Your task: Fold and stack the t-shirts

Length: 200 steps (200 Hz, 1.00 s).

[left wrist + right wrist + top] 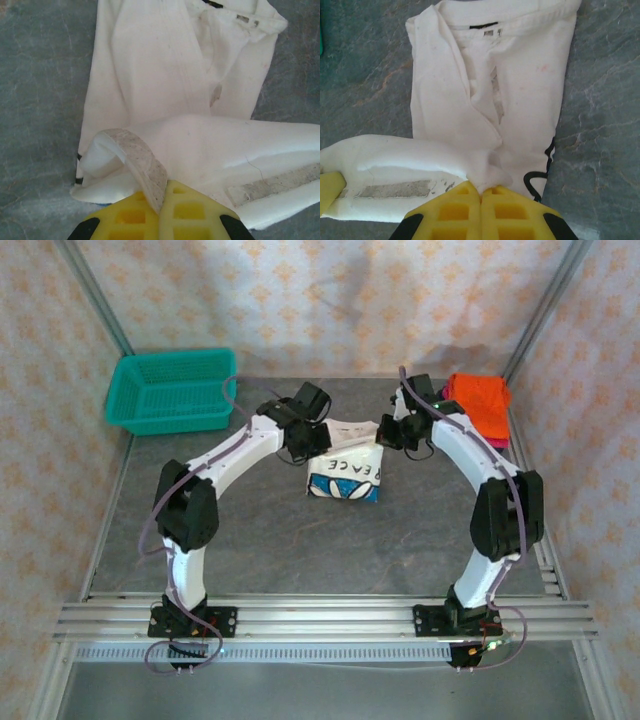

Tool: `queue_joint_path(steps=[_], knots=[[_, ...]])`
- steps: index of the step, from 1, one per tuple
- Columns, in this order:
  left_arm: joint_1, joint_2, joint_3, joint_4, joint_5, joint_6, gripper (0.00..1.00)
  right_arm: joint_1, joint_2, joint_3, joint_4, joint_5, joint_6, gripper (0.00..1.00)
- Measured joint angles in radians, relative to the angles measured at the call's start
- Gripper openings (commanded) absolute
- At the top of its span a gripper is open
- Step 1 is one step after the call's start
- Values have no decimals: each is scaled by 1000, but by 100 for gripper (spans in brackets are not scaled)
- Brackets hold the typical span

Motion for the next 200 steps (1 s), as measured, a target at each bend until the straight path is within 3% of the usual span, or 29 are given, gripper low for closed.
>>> queue_joint_path(steps=[44, 154, 180, 200], knots=[[40, 106, 108, -6, 23, 9, 0, -4, 77, 74, 42, 19, -9, 0], [84, 210, 278, -29, 51, 34, 0, -16, 116, 84, 260, 18, 0, 0], [90, 216, 281, -33, 58, 34, 0, -18, 129, 69, 307, -21, 11, 0], [90, 161, 183, -6, 60, 31, 0, -17, 49, -52, 362, -49, 11, 0]])
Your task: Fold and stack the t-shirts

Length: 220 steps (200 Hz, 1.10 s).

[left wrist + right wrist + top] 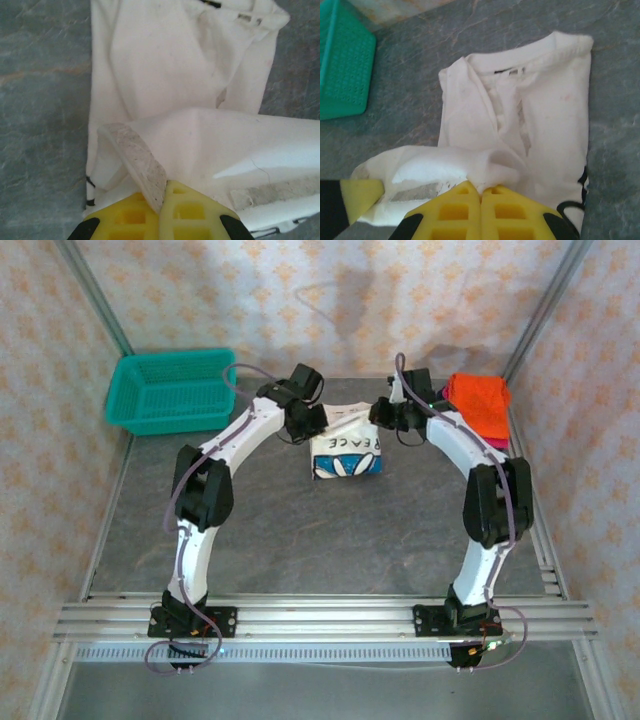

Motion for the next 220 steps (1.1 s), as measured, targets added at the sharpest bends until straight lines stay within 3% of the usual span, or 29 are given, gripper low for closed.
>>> queue_joint_path(steps=[26, 54, 121, 172, 220], knots=[[-34, -154, -224, 40, 6, -15, 0, 19, -192, -208, -13, -34, -16, 0], [-128, -358, -441, 57, -6, -47, 0, 51, -420, -367, -87, -41, -57, 0], [-318, -642, -768, 84, -49, -191, 0, 150, -784, -625, -349, -78, -67, 0], [-426, -765, -848, 85, -55, -299, 0, 173, -986, -651, -509, -128, -23, 0], [-417, -816, -781, 49, -101, -311, 0, 175, -901, -476, -574, -73, -43, 0]])
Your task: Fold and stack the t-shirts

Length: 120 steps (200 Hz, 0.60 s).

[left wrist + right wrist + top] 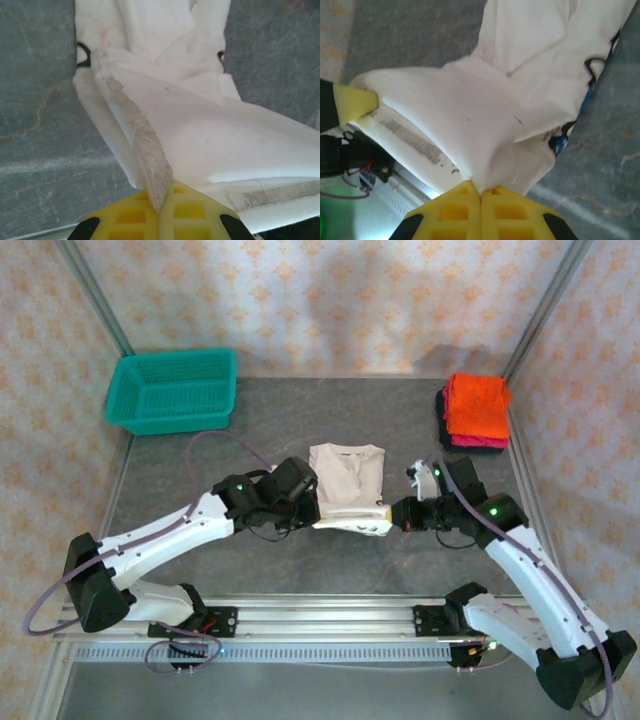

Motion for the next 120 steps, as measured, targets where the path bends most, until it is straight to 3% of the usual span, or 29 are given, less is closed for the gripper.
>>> queue_joint_path(steps=[45, 120], knots=[[112, 91, 118, -31, -31, 69, 0, -24, 296, 195, 27, 63, -66, 0], [243, 348, 327, -28, -27, 186, 0, -138, 662, 417, 99, 34, -89, 0]])
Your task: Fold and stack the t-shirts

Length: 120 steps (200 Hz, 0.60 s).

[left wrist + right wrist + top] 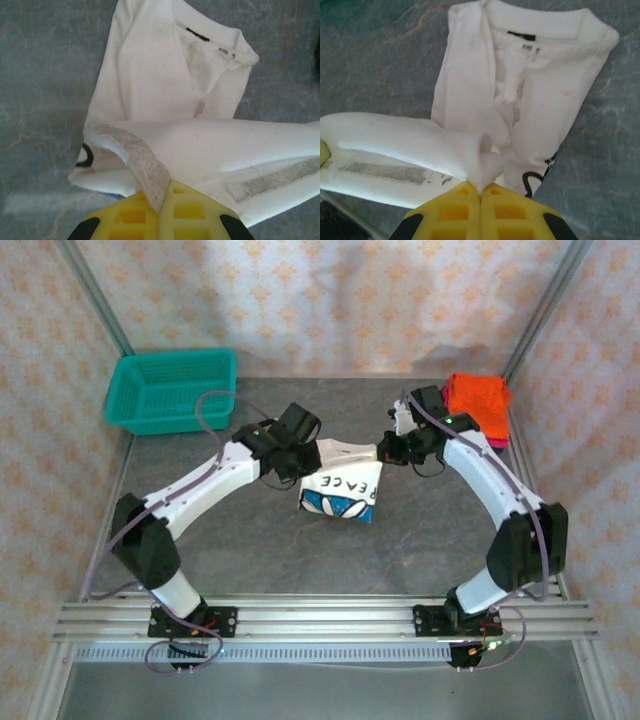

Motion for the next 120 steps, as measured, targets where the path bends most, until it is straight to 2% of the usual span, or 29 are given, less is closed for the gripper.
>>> queue_joint_path(steps=[63, 120], knots=[[59, 268, 237, -13, 10, 77, 0, -65, 255, 147, 45, 6, 5, 0], [114, 373, 315, -11, 32, 101, 0, -70, 389, 253, 109, -6, 10, 0]])
